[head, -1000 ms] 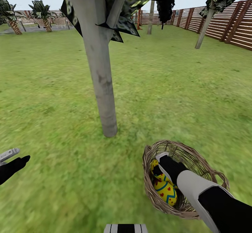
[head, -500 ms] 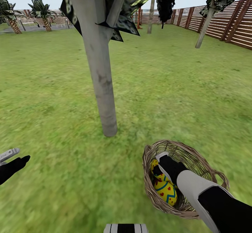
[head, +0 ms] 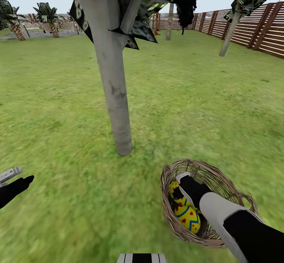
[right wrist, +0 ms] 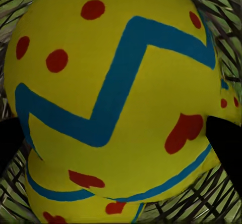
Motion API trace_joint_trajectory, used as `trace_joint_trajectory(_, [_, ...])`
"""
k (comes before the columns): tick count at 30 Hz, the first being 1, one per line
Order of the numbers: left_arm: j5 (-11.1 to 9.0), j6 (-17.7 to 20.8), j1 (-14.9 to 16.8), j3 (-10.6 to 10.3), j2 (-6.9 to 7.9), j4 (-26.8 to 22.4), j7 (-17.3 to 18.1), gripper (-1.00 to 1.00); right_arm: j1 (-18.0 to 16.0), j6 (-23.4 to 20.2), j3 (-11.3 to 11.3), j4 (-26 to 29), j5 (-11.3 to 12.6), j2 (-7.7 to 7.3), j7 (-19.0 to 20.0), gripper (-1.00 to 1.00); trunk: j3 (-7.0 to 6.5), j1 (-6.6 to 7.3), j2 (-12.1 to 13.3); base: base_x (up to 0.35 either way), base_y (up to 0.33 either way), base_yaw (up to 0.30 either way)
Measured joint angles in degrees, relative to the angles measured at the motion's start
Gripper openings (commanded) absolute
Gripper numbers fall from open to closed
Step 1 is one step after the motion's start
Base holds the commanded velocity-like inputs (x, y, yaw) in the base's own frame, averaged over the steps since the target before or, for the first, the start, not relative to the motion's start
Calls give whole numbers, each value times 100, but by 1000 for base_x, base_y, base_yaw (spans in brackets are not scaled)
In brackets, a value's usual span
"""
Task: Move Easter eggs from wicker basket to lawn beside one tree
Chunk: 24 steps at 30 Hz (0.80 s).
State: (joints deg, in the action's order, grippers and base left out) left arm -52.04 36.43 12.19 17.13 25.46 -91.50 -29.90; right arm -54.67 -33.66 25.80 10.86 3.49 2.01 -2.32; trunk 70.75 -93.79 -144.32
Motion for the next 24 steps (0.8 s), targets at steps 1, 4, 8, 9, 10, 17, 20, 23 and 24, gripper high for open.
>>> trace_joint_trajectory(1, [0, 0, 0, 0, 0, 0, 0, 100, -1, -29, -1, -7, -7, -7, -4, -100, 0, 0, 0, 0, 0, 0])
trace_joint_trajectory(4, [0, 0, 1, 2, 0, 0, -2, 100, -44, -129, -16, -31, 30, -13, -1, -100, 1, 0, 0, 0, 0, 0])
trace_joint_trajectory(8, [0, 0, 0, 1, 1, -1, 1, 100, -73, -270, -12, -30, 22, -15, -1, -100, -44, 5, 3, 0, 0, 0])
trace_joint_trajectory(9, [0, 0, -1, 1, 1, -1, 2, 100, -75, -279, -12, -32, 22, -15, -1, -100, -44, 5, 3, 0, 0, 0])
trace_joint_trajectory(10, [0, 0, -1, 1, 1, -1, 2, 100, -75, -282, -12, -33, 22, -15, -1, -100, -44, 5, 3, 0, 0, 0])
trace_joint_trajectory(17, [0, 0, 0, 1, 1, -1, -1, 100, -77, -296, -11, -37, 18, -57, -1, -100, -65, 8, 4, 0, 0, 0])
trace_joint_trajectory(20, [0, 0, -1, 1, 1, -1, -4, 100, -77, -297, -12, -38, 20, -60, -2, -100, -66, 7, 4, 0, 0, 0])
trace_joint_trajectory(23, [0, 0, -1, 1, 0, -1, -4, 100, -77, -303, -16, -38, 27, -64, -2, -100, -66, 7, 4, 0, 0, 0])
trace_joint_trajectory(24, [0, 0, 0, 1, 0, 0, -3, 100, -77, -304, -17, -37, 29, -65, -1, -100, -66, 7, 4, 0, 0, 0])
